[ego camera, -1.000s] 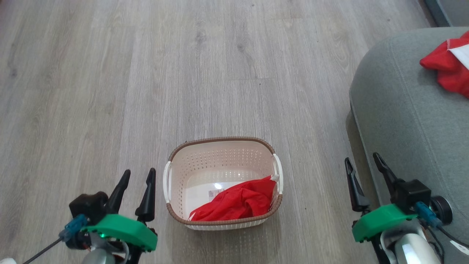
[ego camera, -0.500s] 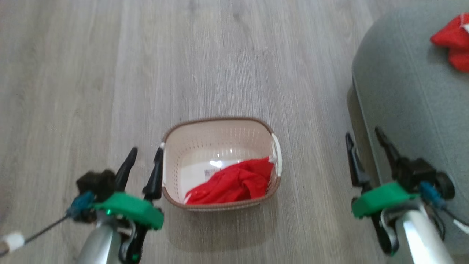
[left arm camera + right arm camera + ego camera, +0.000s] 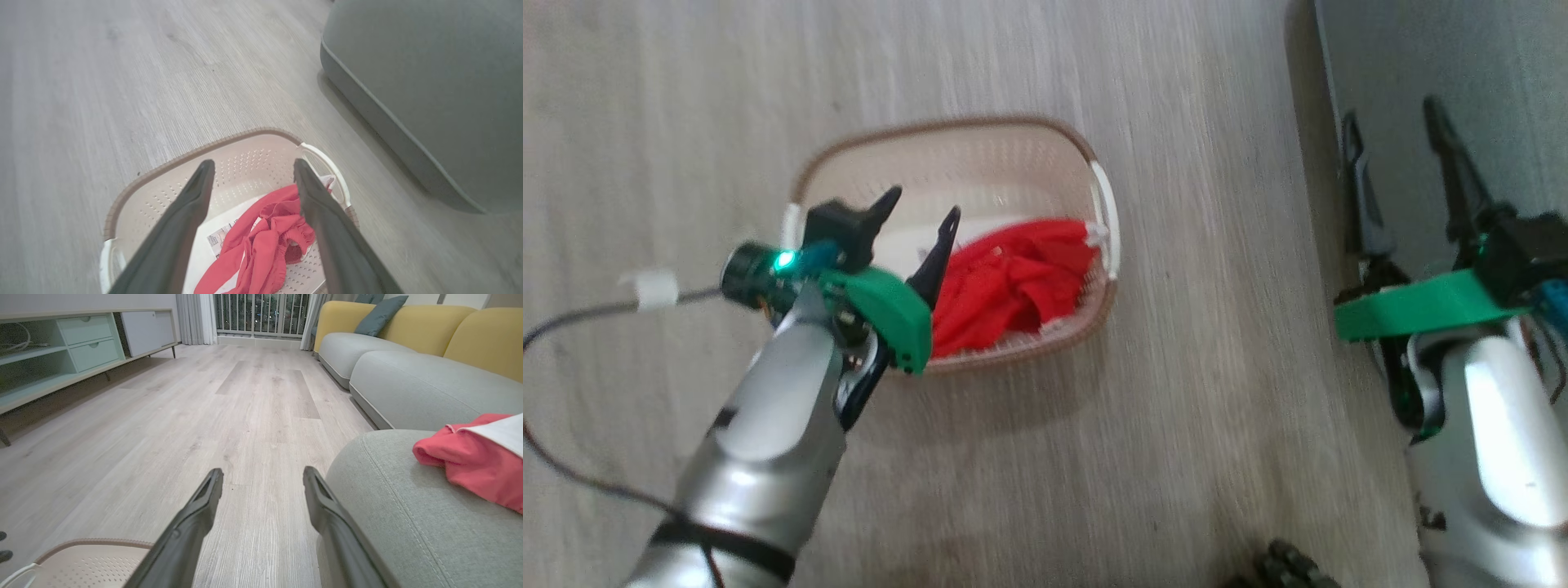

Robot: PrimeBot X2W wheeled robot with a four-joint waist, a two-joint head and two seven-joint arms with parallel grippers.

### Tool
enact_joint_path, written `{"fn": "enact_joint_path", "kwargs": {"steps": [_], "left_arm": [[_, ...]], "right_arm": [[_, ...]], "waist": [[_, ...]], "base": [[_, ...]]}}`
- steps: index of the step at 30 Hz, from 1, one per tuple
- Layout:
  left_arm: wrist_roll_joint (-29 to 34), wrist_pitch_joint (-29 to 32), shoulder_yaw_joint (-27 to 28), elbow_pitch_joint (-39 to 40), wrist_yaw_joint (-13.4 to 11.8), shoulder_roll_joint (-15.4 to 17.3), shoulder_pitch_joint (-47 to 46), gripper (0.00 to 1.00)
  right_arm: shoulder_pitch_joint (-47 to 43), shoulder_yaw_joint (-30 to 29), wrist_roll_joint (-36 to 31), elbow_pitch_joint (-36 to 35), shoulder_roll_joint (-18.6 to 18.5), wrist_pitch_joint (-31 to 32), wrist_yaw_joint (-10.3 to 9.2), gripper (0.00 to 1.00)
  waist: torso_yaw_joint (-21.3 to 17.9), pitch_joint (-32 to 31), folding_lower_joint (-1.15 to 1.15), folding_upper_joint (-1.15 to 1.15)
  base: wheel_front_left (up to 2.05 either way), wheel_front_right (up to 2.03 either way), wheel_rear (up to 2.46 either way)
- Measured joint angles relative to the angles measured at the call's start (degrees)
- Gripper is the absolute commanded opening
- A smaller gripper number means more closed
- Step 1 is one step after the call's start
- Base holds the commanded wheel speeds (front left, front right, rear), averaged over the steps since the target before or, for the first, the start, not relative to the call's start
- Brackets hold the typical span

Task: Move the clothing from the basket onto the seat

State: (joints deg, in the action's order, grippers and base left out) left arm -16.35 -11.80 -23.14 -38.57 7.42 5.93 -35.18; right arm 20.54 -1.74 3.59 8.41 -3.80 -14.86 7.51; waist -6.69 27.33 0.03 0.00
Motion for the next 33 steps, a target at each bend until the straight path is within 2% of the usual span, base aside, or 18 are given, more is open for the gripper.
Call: {"fn": "enact_joint_path", "kwargs": {"steps": [5,10,14,21,33], "left_arm": [[0.45,3.69,-4.65,-9.15,0.01,0.0,-7.51,1.0],[-0.74,7.27,-6.53,-17.75,0.01,-0.32,-11.92,1.0],[-0.68,7.8,-7.13,-23.75,-0.01,-0.8,-17.0,1.0],[-0.88,8.71,-7.66,-28.77,-0.02,-2.41,-21.26,1.0],[-1.31,8.84,-9.54,-33.31,-0.01,-2.76,-25.15,1.0]], "right_arm": [[2.82,-0.58,0.02,-2.0,0.08,-0.01,0.0,1.0],[3.73,-1.14,0.02,-3.58,0.16,-0.01,0.0,1.0],[4.01,-1.43,0.02,-4.48,0.34,-0.01,0.0,1.0],[4.16,-1.76,0.52,-4.56,0.56,-0.01,0.0,1.0],[5.75,-2.02,2.21,-5.16,0.71,-0.01,0.0,1.0]], "waist": [[-2.76,6.79,0.0,0.0],[-5.55,11.99,-0.01,0.0],[-7.54,15.98,-0.02,0.0],[-8.13,19.64,-0.02,0.0],[-9.71,23.76,-0.02,0.0]], "base": [[0.0,0.0,0.0],[0.0,0.0,0.0],[0.0,0.0,0.0],[0.0,0.0,0.0],[0.0,0.0,0.0]]}}
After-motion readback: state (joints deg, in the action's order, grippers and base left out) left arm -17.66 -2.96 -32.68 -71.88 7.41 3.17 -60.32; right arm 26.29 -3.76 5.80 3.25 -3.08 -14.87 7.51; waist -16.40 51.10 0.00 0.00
